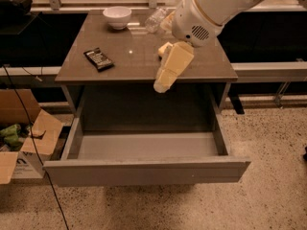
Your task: Place rxbar chocolate into top drawer
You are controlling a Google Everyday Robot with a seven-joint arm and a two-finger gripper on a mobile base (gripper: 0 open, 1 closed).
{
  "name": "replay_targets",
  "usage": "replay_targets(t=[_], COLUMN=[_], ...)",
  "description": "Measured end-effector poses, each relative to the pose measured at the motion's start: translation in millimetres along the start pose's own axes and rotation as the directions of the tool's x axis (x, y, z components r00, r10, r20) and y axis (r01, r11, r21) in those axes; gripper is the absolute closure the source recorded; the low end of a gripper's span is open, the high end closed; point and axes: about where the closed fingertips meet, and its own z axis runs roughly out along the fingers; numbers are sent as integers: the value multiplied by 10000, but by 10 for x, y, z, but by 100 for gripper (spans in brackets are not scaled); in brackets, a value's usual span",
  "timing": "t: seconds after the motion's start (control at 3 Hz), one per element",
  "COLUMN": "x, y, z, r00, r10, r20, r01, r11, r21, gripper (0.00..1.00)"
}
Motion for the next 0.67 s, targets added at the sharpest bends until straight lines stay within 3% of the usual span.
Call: replay_targets(t=[0.67], x=[-423], y=[-344], z=[456], r00=[9957], r10=[-209], r20=[897], r01=[167], r11=[9987], r21=[478], gripper=[0])
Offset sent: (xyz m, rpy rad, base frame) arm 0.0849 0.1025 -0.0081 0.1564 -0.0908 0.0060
